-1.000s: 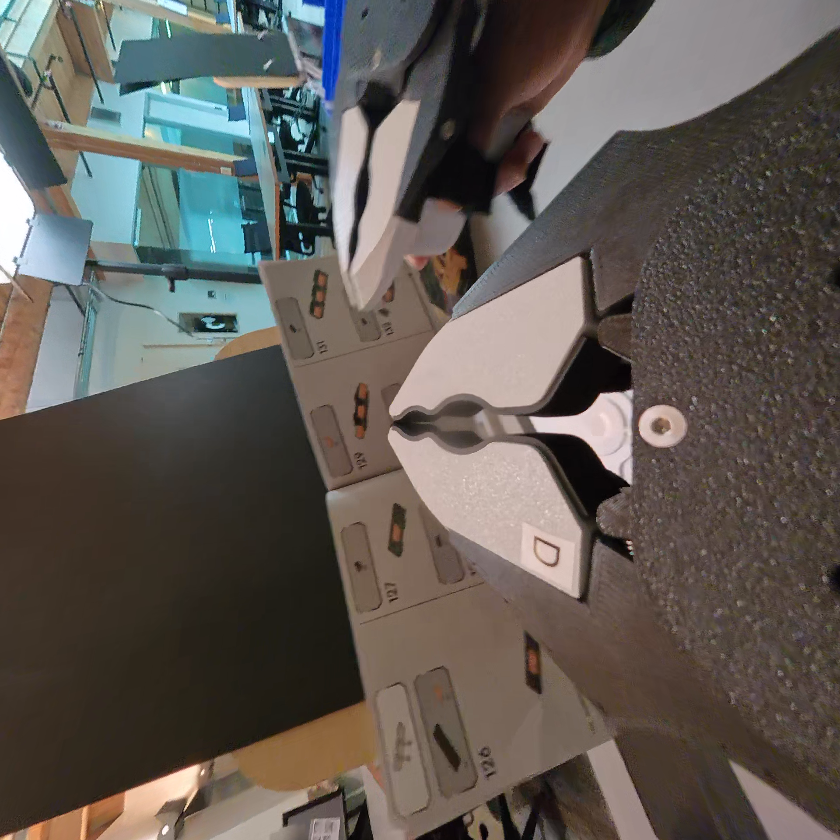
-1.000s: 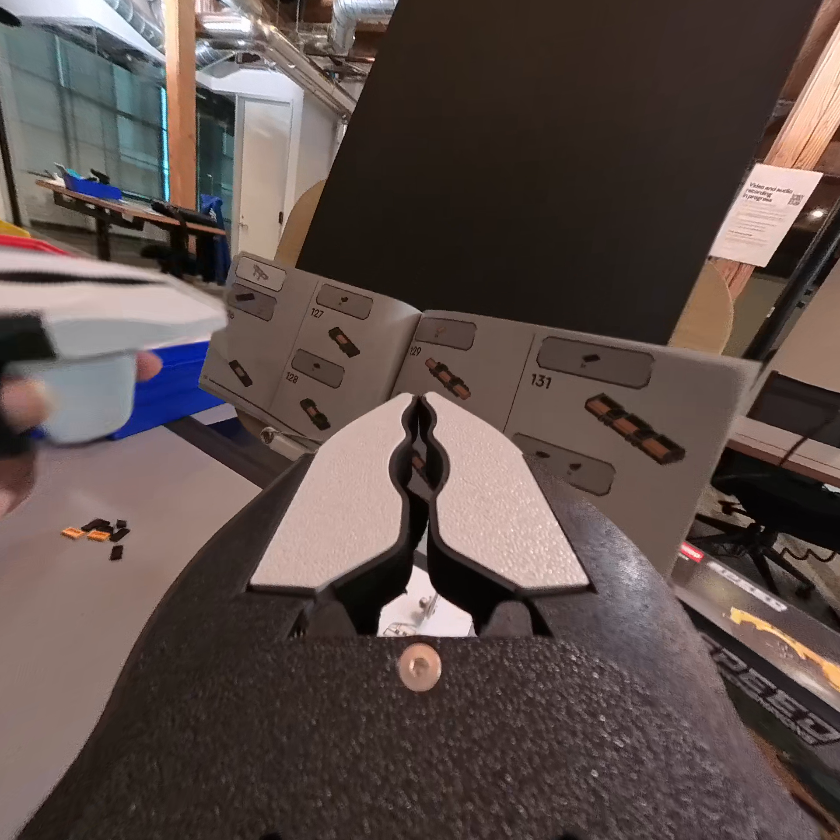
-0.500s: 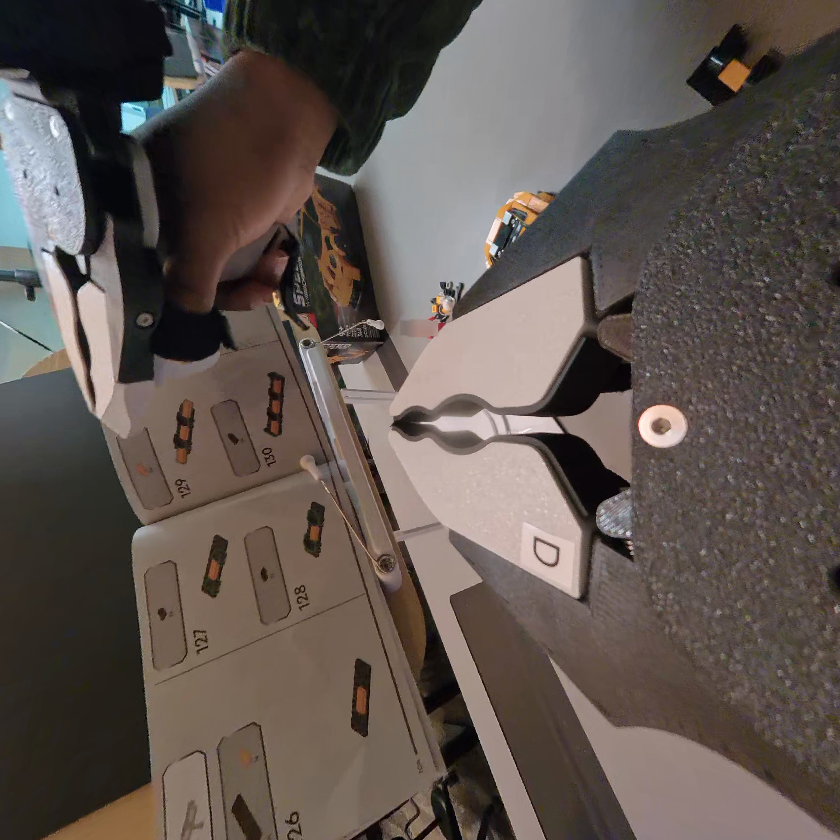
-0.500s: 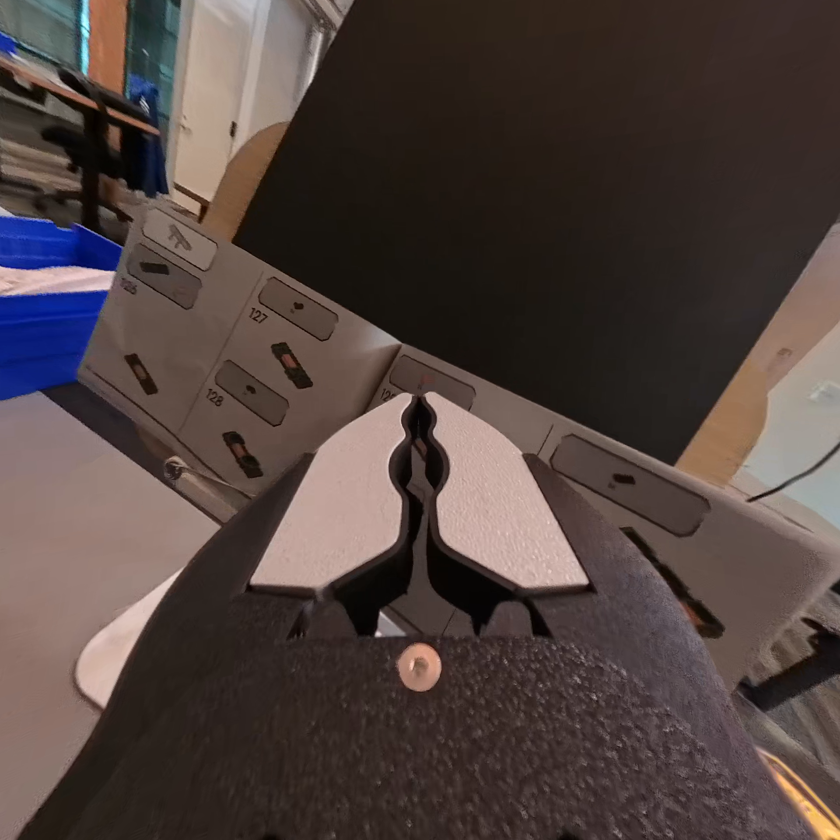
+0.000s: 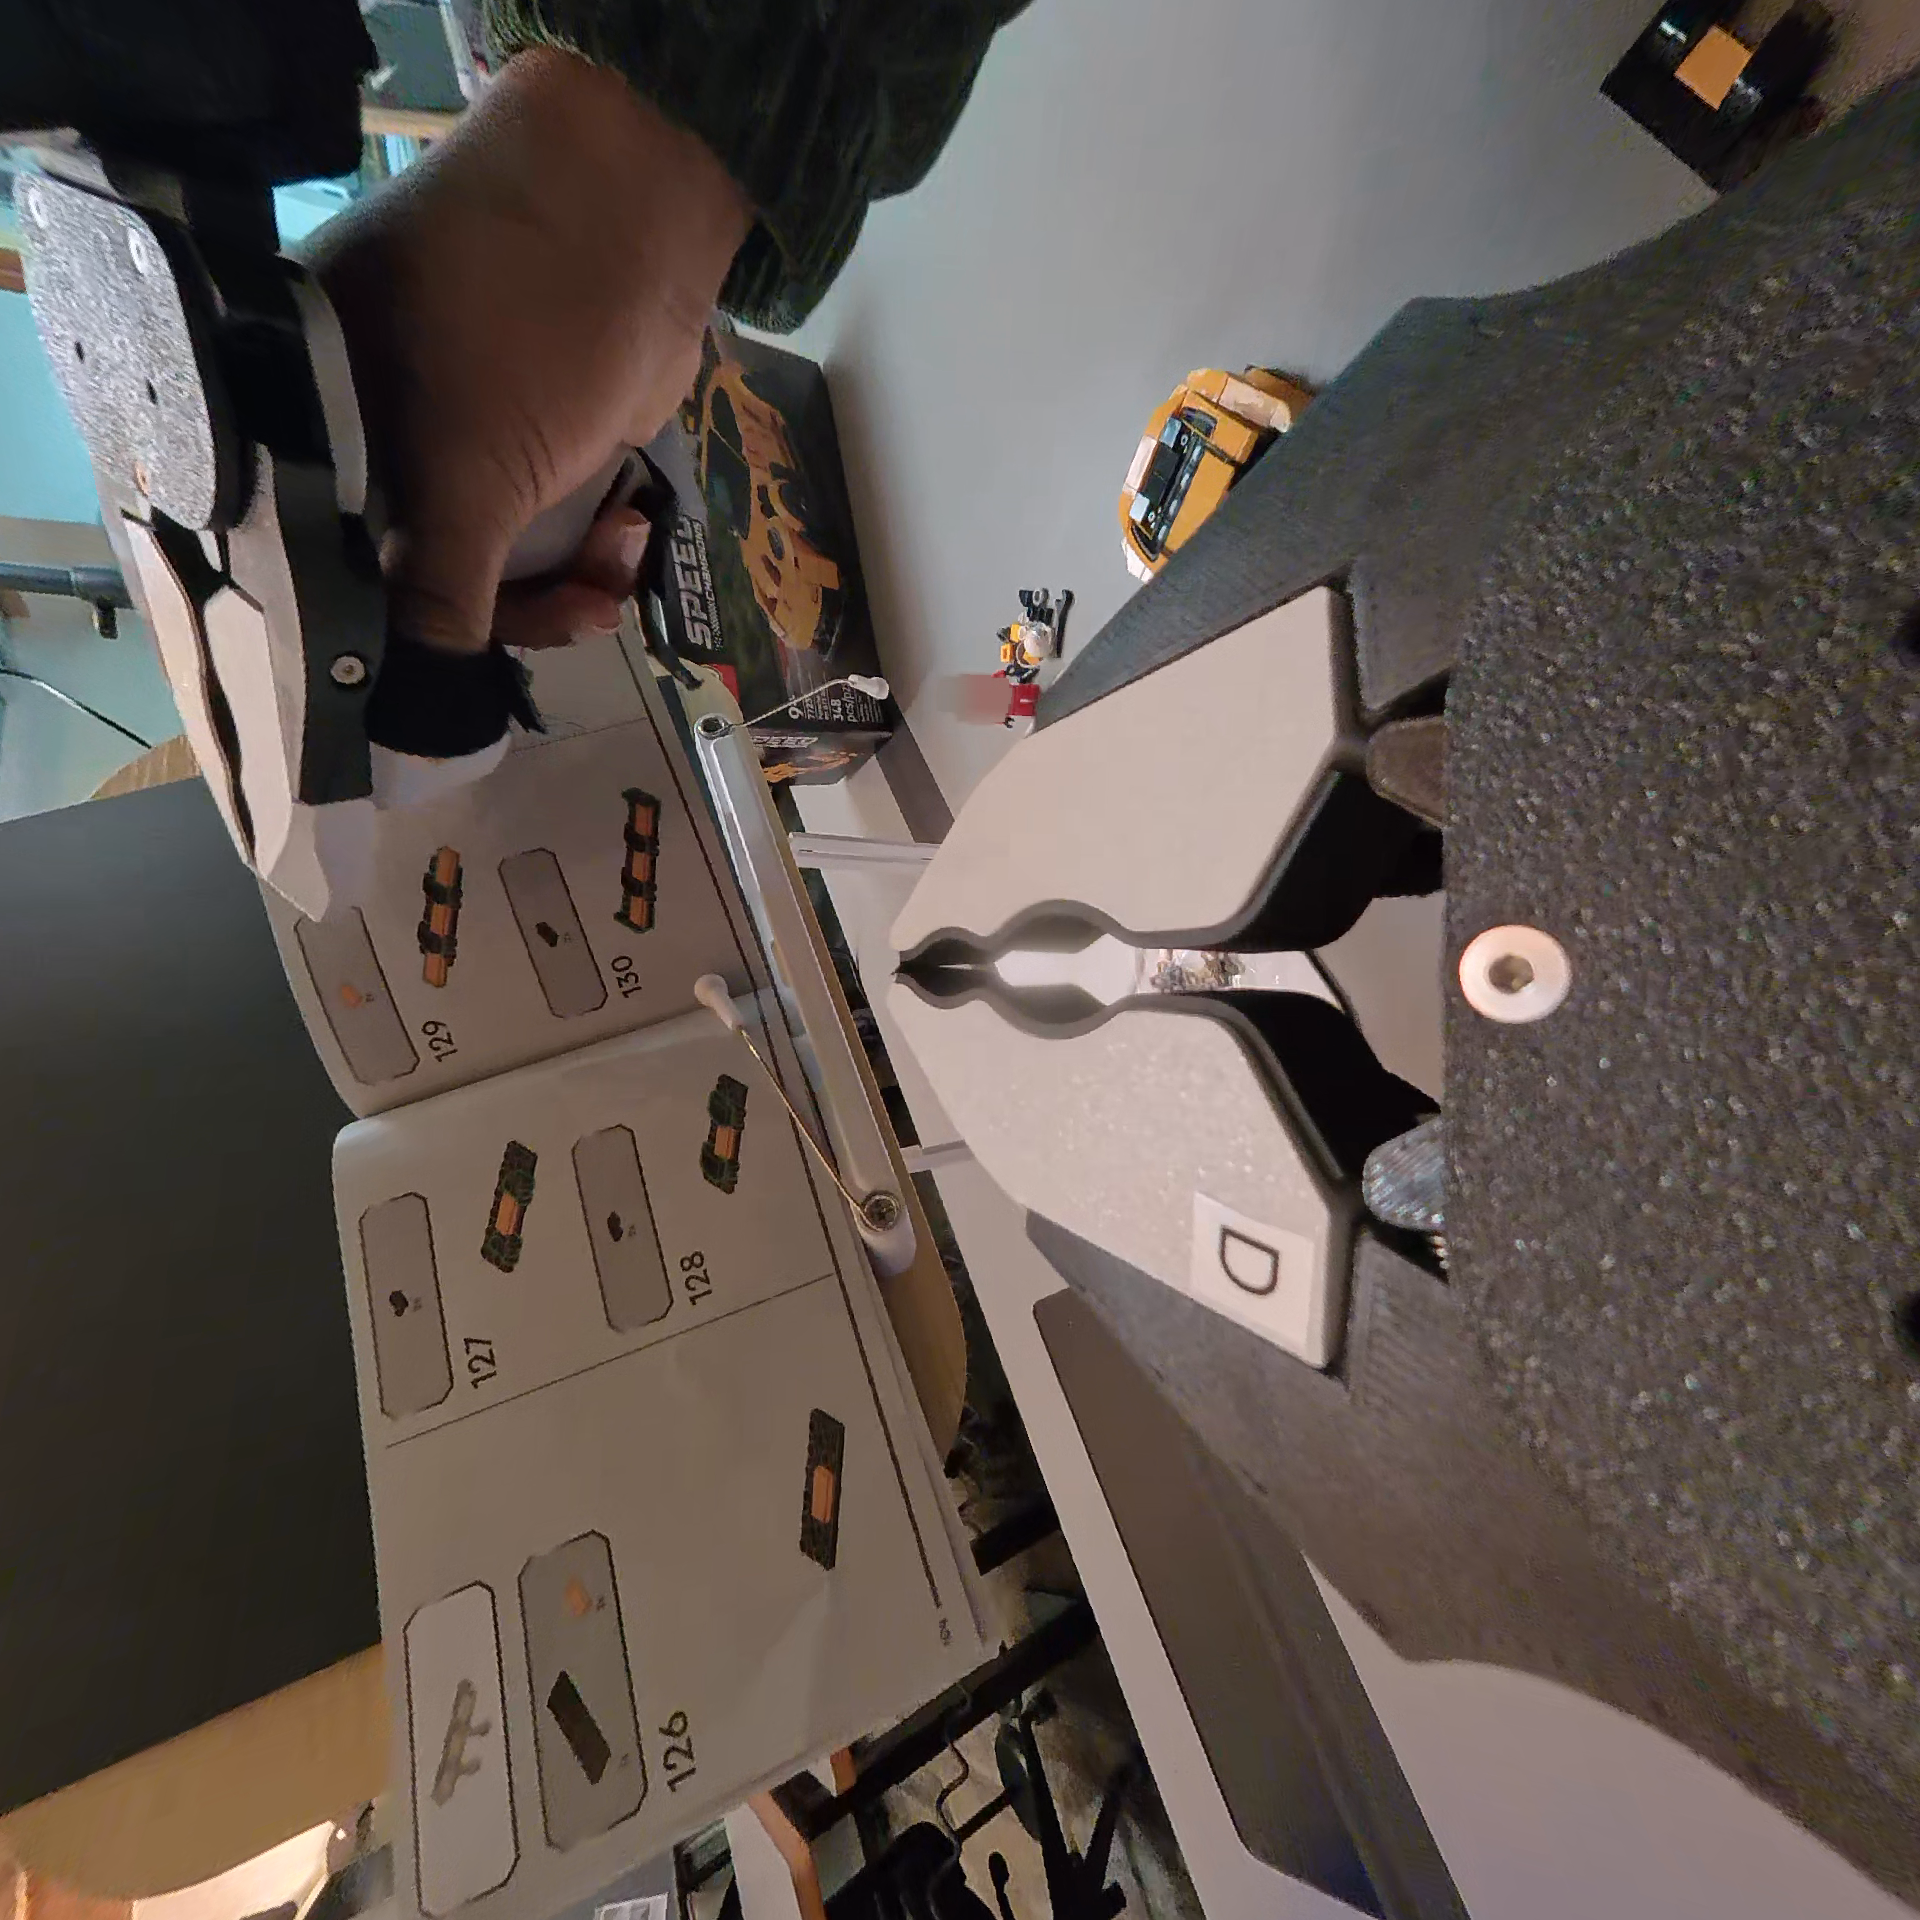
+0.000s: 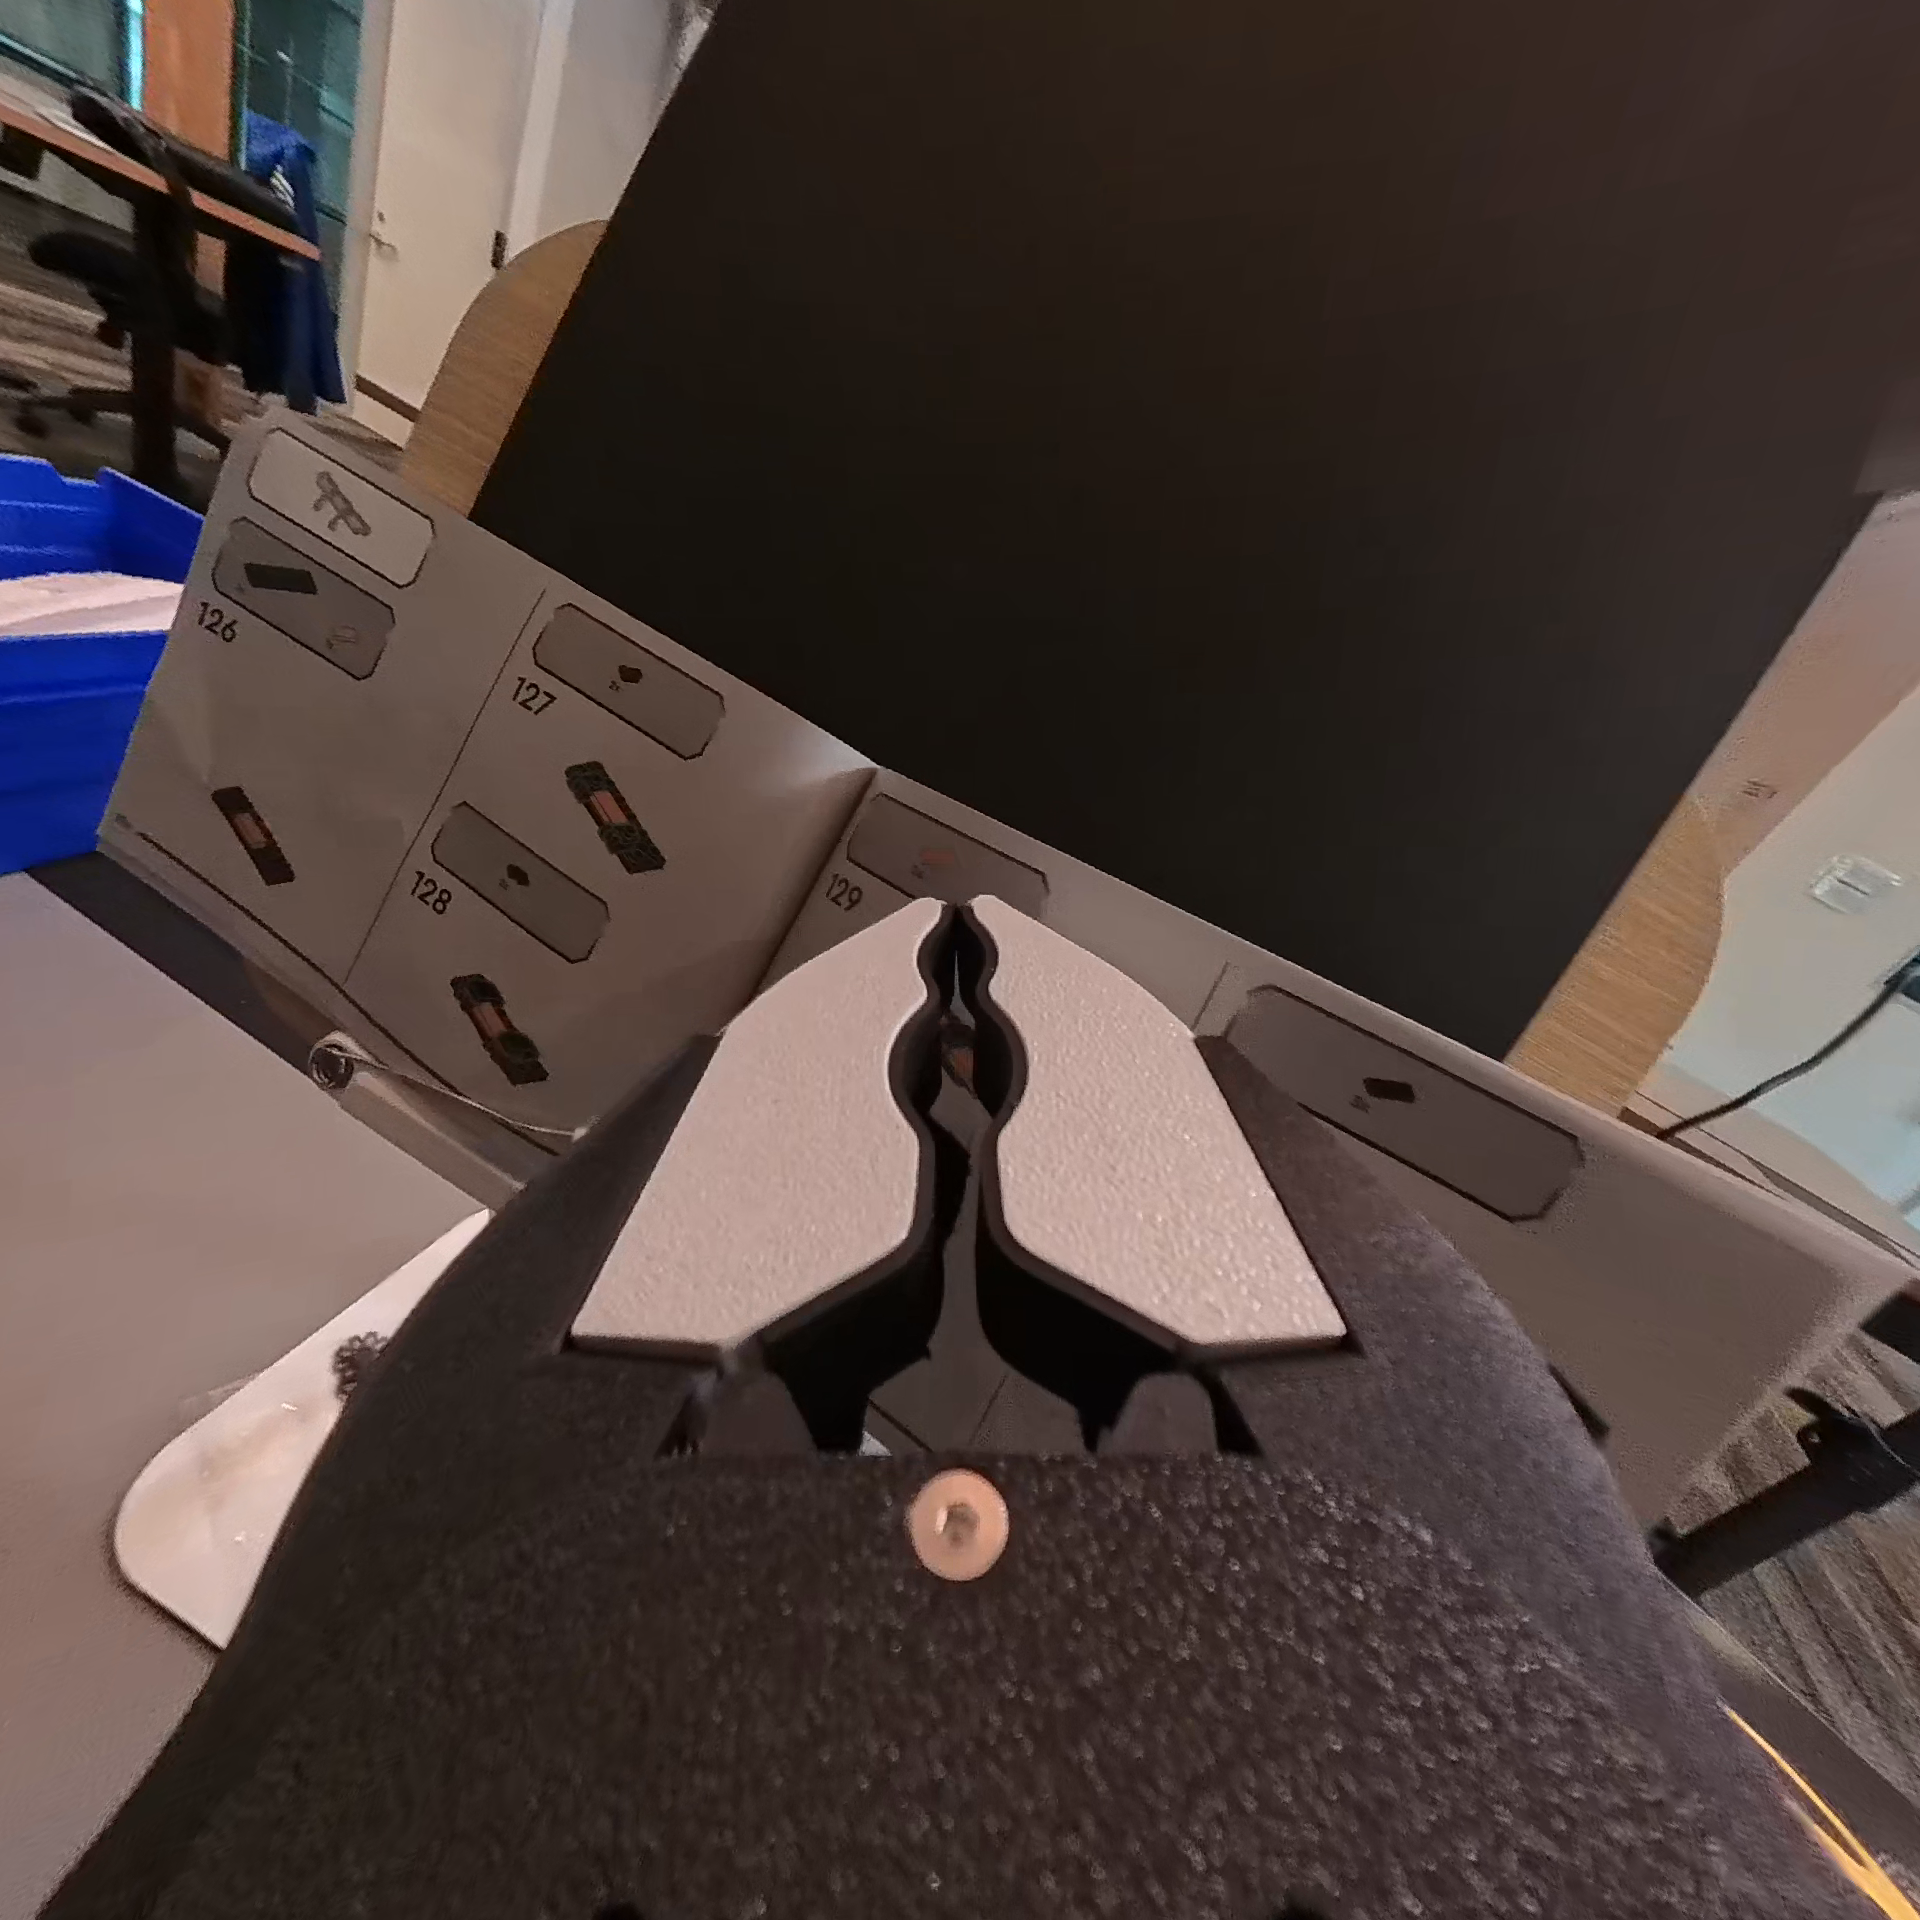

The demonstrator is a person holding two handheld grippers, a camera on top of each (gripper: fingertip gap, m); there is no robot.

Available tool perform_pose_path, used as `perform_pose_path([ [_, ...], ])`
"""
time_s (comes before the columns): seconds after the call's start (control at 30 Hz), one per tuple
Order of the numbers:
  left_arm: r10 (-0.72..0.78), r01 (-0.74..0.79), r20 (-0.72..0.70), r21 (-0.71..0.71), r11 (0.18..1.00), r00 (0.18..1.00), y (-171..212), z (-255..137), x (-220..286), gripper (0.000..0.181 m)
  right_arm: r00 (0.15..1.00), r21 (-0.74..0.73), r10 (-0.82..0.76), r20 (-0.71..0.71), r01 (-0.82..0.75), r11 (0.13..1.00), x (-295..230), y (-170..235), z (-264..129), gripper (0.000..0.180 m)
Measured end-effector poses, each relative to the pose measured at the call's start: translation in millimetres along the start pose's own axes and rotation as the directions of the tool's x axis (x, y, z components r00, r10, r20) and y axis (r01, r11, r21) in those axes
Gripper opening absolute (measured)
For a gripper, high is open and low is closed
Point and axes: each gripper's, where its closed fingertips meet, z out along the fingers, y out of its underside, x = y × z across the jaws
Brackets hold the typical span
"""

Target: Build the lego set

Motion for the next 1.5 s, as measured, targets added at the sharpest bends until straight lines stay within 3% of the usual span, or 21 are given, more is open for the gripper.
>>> perform_pose_path([
  [0.2, 0.014, -0.014, 0.002, -0.003, 1.0, 1.0, 2.8, 1.4, 0.5, 0.0, 1.0, 0.011, 0.01, 0.025, -0.01, 1.0, 7.1, 4.6, -23.1, 0.0],
  [0.57, 0.008, -0.008, -0.007, -0.018, 1.0, 1.0, 9.0, 3.7, 1.6, 0.0, 0.973, -0.07, 0.138, 0.184, -0.127, 0.989, 0.7, 57.7, -122.2, 0.004],
  [0.8, 0.023, -0.023, -0.011, -0.028, 0.999, 1.0, 13.0, 6.3, 7.4, 0.0, 0.95, -0.093, 0.258, 0.177, -0.245, 0.965, 1.9, 84.8, -167.1, 0.007],
  [1.0, 0.055, -0.056, -0.026, -0.039, 0.998, 0.998, 18.6, 8.7, 14.1, 0.0, 0.932, 0.011, 0.311, 0.188, -0.318, 0.948, -11.8, 97.8, -177.1, 0.007],
  [1.5, 0.088, -0.088, 0.006, -0.044, 0.995, 0.996, -5.1, -4.3, 7.7, 0.0, 0.922, 0.016, 0.318, 0.221, -0.329, 0.944, -14.4, 101.8, -187.0, 0.009],
])
